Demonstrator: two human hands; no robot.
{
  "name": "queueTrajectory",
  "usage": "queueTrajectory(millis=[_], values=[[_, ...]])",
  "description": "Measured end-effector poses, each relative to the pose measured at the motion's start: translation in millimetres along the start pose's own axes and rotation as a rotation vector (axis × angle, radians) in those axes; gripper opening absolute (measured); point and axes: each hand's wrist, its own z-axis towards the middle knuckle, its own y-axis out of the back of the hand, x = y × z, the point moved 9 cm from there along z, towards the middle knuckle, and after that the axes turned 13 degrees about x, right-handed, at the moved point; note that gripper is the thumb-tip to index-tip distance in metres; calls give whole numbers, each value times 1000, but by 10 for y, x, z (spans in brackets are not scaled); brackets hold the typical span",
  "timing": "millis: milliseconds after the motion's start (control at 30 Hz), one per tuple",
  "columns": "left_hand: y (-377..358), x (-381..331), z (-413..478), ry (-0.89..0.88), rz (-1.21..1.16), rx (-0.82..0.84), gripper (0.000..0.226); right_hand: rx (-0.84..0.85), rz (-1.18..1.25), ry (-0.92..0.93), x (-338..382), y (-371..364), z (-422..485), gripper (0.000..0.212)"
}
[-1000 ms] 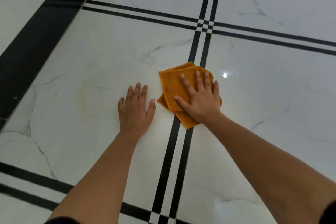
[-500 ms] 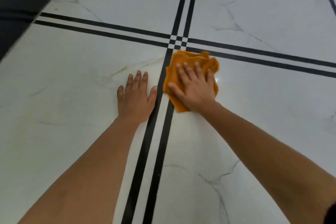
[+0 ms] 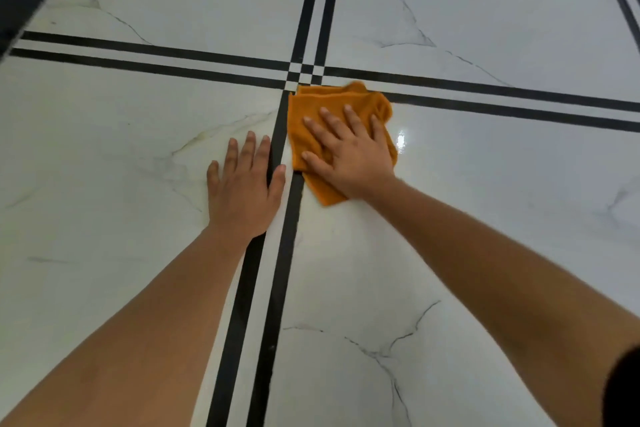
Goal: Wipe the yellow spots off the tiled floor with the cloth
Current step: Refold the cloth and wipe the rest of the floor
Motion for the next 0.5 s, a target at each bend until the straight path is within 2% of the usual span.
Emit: queueTrajectory(millis=[67,133,200,267,500], values=[[-45,62,-118,-10,12,12,59,10,56,-85,-182,43,97,64],[-67,142,-256,-26,0,11,59,-58,210,-333,-428,8,-31,65],[-82,243,-416,-31,-21,33,59,-86,279,-469,-367,-128,-371,64],[-115,369,-637,-9,-31,72,59,-46,265,-434,-45,-276,-710,62],[-376,761,-1956,118,-154,329,58,273,311,-243,1257,-782,-1886,51]])
